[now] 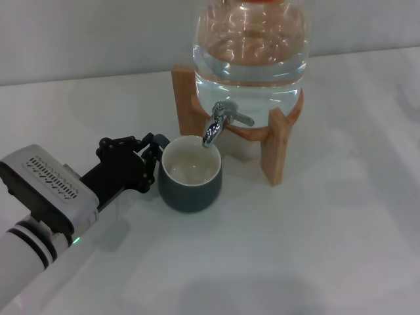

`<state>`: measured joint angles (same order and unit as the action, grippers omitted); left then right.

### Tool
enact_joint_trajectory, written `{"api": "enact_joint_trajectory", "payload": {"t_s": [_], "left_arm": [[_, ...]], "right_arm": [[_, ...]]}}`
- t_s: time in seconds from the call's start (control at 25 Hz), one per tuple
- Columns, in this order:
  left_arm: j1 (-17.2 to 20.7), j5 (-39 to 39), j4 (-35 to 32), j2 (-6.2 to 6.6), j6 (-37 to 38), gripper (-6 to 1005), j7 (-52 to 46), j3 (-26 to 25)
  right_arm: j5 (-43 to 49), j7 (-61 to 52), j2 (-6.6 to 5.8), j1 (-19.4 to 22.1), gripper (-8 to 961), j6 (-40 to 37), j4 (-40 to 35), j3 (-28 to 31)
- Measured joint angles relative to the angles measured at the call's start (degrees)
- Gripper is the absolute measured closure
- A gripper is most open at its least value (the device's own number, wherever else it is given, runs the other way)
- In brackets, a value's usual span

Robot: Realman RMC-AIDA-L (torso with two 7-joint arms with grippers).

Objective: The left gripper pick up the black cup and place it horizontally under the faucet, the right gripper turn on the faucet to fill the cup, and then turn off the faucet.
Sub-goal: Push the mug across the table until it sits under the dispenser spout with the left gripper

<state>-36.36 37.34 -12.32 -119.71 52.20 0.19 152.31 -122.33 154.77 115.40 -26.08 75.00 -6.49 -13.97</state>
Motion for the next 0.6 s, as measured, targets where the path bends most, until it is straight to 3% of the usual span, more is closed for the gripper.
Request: {"api": "enact_joint_trajectory", "payload": {"t_s": [0.6], "left_arm": [[-1.0, -0.5, -0.1, 0.06, -2.5, 907, -0.1, 0.0]], "right_arm": [[0.0, 0.0, 0.0, -0.5, 99, 0.0, -0.1, 0.0]]}}
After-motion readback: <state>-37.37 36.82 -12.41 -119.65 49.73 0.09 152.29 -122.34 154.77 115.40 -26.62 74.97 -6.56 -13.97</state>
